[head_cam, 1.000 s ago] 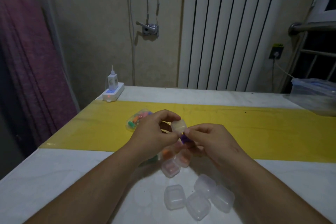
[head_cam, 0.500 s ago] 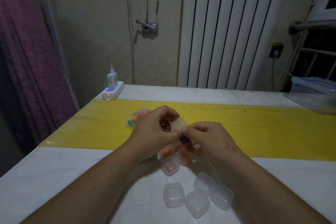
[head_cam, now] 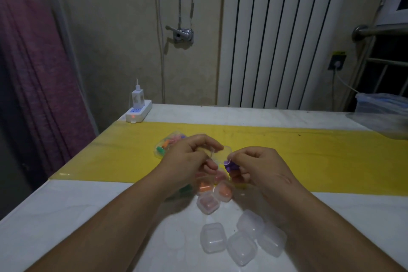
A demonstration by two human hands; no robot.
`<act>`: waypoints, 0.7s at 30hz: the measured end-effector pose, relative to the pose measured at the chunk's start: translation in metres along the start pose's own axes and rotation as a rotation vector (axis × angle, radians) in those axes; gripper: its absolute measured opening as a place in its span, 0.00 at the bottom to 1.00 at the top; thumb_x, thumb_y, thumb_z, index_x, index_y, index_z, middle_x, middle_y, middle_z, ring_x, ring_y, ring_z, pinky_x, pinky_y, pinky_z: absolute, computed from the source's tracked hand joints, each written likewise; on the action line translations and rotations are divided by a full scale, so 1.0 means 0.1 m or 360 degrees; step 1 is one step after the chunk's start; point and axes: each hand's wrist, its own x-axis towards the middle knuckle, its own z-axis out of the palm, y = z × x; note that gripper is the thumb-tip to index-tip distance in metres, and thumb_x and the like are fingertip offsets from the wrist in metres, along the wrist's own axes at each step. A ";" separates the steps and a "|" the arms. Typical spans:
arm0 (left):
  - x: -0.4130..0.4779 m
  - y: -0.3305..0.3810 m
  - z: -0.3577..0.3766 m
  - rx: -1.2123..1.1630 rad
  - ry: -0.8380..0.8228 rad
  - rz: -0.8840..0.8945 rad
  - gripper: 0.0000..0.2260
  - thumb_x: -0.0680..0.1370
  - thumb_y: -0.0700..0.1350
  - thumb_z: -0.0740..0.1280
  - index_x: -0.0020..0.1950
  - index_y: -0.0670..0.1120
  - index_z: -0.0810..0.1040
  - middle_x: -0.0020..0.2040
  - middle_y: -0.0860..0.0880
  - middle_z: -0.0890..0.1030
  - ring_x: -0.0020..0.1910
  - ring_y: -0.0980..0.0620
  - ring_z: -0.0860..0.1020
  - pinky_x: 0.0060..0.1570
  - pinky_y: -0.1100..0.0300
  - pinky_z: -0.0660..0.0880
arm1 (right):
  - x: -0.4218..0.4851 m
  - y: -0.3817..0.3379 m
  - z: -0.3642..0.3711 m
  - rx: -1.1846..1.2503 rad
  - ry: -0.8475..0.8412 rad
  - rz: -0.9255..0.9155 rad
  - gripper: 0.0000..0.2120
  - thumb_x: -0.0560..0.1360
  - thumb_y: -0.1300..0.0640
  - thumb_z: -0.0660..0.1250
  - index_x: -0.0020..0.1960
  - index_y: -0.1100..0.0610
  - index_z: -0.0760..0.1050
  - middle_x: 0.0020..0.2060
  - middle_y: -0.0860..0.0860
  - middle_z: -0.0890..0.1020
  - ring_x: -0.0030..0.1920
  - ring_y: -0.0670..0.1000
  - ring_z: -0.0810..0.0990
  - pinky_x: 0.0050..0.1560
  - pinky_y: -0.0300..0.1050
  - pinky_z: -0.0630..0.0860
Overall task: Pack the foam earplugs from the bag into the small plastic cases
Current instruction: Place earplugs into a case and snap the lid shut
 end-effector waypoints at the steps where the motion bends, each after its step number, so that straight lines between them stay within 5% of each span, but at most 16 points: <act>1: -0.01 0.00 0.01 0.0026 -0.0015 0.0008 0.17 0.76 0.26 0.58 0.50 0.42 0.82 0.48 0.46 0.80 0.35 0.53 0.82 0.38 0.60 0.81 | 0.00 0.00 -0.01 0.0016 -0.0001 0.0005 0.08 0.75 0.64 0.68 0.40 0.65 0.82 0.31 0.55 0.82 0.29 0.50 0.79 0.33 0.43 0.79; 8: 0.04 -0.06 0.00 0.0289 0.0039 0.0219 0.13 0.71 0.30 0.71 0.47 0.46 0.77 0.44 0.49 0.81 0.33 0.56 0.77 0.35 0.60 0.79 | 0.01 -0.03 -0.04 0.0101 0.0032 -0.0082 0.04 0.73 0.71 0.68 0.41 0.66 0.80 0.35 0.61 0.82 0.33 0.53 0.78 0.36 0.44 0.79; 16: 0.06 -0.09 -0.01 0.0564 0.0112 0.0192 0.16 0.68 0.37 0.75 0.50 0.54 0.78 0.45 0.56 0.82 0.44 0.54 0.81 0.45 0.60 0.78 | 0.01 0.02 -0.02 -0.0210 0.0268 -0.0646 0.11 0.73 0.64 0.73 0.40 0.47 0.82 0.35 0.44 0.85 0.35 0.42 0.81 0.39 0.40 0.77; 21: 0.05 -0.08 0.00 0.0492 0.0191 0.0163 0.15 0.69 0.36 0.74 0.49 0.51 0.79 0.41 0.53 0.83 0.35 0.59 0.79 0.33 0.64 0.78 | 0.01 0.03 0.01 -0.0231 0.0267 -0.0772 0.12 0.73 0.63 0.73 0.40 0.46 0.81 0.38 0.41 0.85 0.41 0.42 0.83 0.43 0.35 0.77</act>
